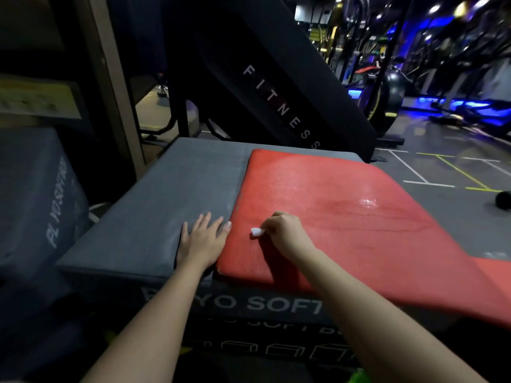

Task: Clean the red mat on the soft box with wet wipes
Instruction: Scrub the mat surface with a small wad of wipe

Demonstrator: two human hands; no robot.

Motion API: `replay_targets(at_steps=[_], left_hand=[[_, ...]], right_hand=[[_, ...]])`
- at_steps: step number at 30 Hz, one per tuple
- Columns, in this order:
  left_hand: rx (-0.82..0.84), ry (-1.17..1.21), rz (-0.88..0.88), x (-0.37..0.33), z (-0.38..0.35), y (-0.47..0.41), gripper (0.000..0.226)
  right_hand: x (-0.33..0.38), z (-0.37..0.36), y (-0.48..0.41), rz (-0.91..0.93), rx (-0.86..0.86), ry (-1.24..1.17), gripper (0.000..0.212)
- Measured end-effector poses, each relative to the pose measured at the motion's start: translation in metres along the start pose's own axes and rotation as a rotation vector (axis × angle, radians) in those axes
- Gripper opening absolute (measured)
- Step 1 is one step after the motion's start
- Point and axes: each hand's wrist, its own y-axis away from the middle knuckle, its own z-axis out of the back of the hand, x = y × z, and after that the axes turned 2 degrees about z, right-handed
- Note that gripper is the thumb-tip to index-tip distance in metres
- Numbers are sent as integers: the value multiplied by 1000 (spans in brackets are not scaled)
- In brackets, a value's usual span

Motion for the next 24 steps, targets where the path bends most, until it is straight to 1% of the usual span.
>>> replay_targets(at_steps=[1,3,6,8,14,16,17,19,22,24], left_hand=[[-6,-2,0,1,0,0,61],[-20,3,-5,1,-1,2,58],[-33,16,-6,0,-1,2,57],[-33,15,-8,-1,-1,3,58],[-77,10,-5,0,-3,2,55],[-80,6,-3,0,-4,0,54],[-76,-2,-6,1,-5,-1,54],[-63,-12,-12,2,-3,1,55],[-56,0,-17,-2,1,5,54],[-63,11,-34,-2,4,8,52]], right_hand=[[4,2,7,21,4,-5,24],[12,11,28,74,70,4,24],[20,28,55,112,231,-14,19],[21,36,65,111,272,-37,15],[30,31,45,67,204,-95,21],[28,23,40,59,158,-67,13],[27,20,40,46,149,-44,14],[25,14,43,27,149,-42,24],[30,20,50,-4,184,-73,14],[30,30,55,22,251,-80,26]])
